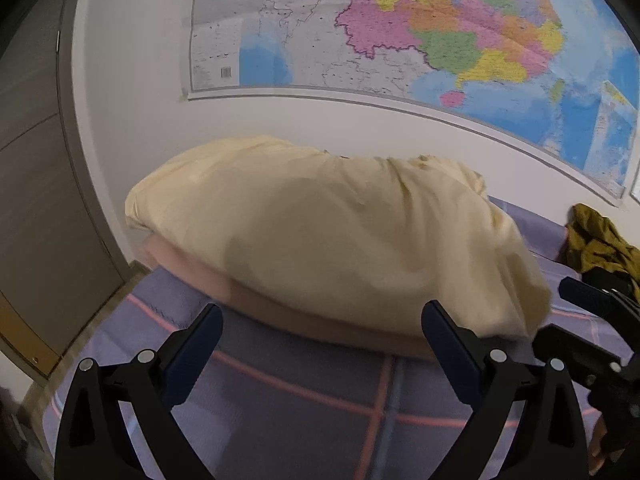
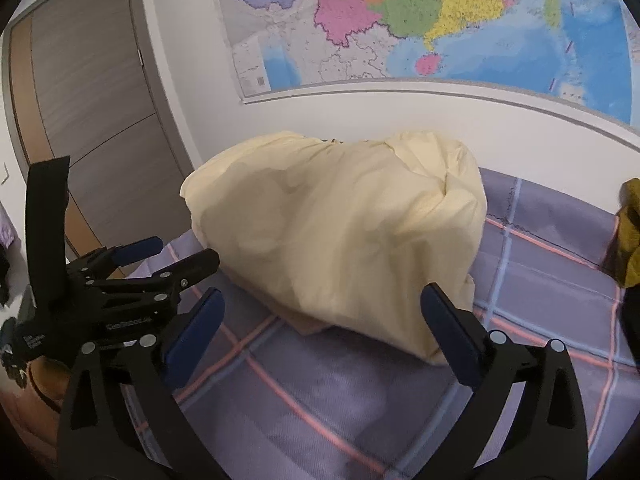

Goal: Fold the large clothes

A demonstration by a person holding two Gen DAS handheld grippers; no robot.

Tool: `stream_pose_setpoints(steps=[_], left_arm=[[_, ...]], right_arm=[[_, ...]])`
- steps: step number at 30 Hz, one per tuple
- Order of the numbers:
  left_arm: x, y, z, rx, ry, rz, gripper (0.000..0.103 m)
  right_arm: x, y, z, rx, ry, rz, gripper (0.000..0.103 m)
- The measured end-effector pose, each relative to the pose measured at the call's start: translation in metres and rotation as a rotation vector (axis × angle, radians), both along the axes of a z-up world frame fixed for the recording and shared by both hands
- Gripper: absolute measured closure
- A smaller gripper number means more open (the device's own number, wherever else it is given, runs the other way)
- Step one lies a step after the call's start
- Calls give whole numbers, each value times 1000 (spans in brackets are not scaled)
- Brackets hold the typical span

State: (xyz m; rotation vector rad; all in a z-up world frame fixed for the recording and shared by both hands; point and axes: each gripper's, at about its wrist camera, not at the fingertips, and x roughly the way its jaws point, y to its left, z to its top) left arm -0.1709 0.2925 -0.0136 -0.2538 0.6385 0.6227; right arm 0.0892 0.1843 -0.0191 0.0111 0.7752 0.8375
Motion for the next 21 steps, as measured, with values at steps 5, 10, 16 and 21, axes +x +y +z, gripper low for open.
stream_pose_setpoints(steps=[5,10,16,21], left_arm=[[-11,-12,6,-63,-22,-11,7],[-15,-22,7,-49,-12,12,7],[-23,-36,8,-1,17,41,7],[-26,-43,9,2,22,46,7]], right_arm=[[-15,-8,1,-6,-11,-4,6],[-27,-14,1,-2,-6,-1,6],[-36,-22,2,-1,-10,-9,6],[-39,-29,2,1,-3,-13,6]])
